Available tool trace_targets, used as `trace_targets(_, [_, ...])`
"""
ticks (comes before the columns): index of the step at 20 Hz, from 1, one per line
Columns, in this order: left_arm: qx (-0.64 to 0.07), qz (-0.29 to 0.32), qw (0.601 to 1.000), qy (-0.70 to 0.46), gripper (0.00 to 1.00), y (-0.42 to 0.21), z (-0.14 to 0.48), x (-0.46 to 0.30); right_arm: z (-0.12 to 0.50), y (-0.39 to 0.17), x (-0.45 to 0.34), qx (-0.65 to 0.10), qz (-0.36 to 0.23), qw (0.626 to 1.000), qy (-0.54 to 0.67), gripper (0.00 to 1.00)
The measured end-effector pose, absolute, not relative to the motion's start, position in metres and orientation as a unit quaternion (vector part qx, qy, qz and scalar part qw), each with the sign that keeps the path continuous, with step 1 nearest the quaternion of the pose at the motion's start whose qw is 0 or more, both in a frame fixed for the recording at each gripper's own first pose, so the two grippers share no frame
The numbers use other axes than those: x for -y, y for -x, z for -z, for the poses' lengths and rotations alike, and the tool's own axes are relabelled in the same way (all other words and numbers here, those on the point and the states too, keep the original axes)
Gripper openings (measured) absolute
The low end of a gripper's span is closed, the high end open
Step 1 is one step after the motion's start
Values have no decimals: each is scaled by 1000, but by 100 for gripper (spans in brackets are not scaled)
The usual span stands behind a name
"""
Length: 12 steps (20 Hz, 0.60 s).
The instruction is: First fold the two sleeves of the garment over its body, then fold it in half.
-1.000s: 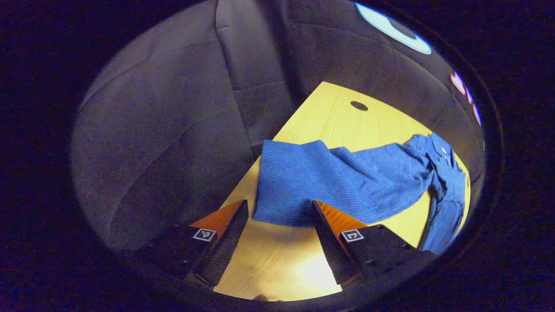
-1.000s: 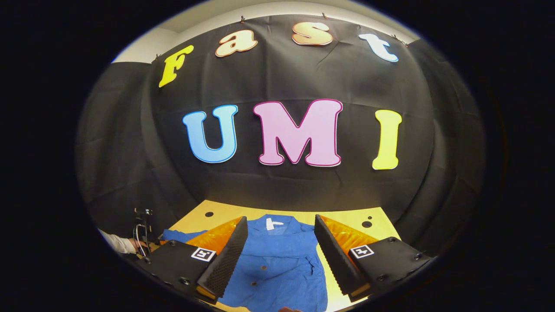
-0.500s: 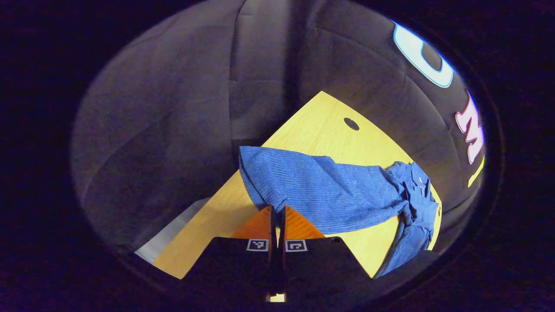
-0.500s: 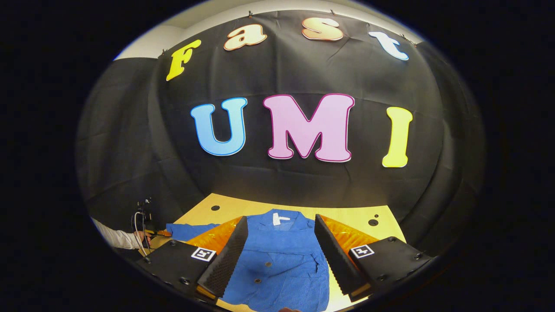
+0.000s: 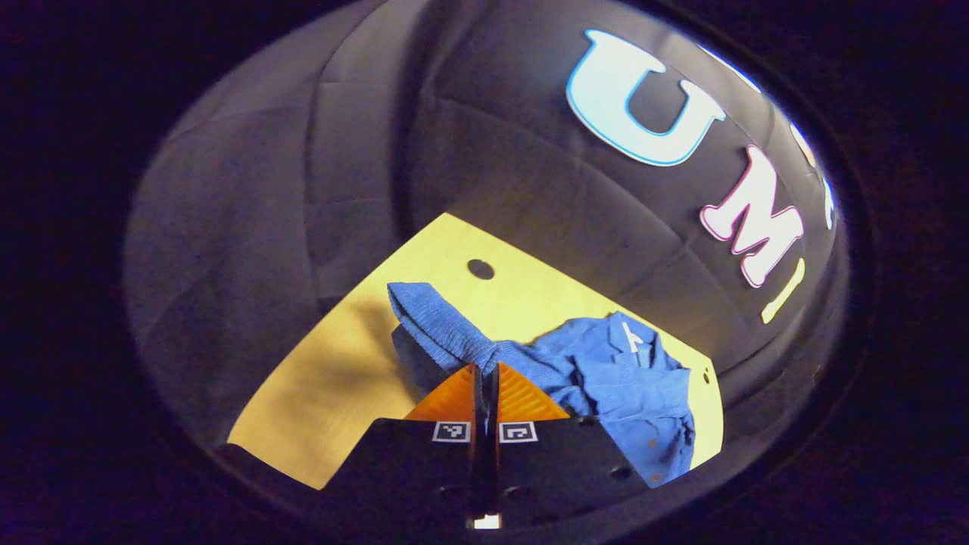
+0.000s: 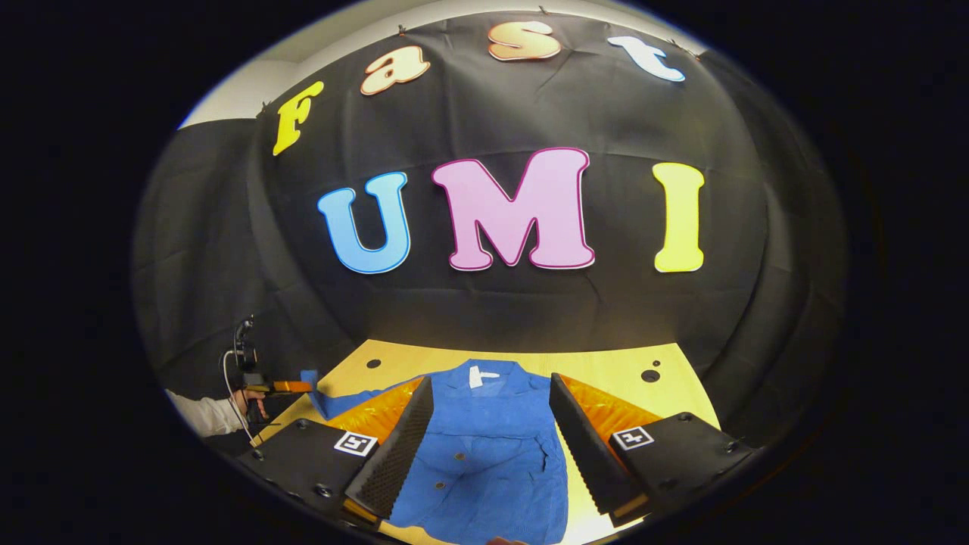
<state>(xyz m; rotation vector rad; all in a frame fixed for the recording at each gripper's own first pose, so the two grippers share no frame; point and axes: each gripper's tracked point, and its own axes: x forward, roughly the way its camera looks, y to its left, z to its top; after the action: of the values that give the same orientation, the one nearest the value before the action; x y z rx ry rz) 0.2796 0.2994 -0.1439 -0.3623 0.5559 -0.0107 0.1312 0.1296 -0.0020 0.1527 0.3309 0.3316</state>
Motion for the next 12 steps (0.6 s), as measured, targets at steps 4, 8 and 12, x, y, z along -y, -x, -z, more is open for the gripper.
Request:
trace_targets(4, [-221,69,959,162,0,-320,91,-193,10,-130,-87,-164,-157,970,-84,97])
trace_targets(8, [-208,139,958,137,0,-348,69,-72,31,-123,-37,-179,-138,970,-94,96])
trace_targets(12, [-265,195,939,99,0,-371,116,38,50,-120,6,-192,-119,967,-117,96])
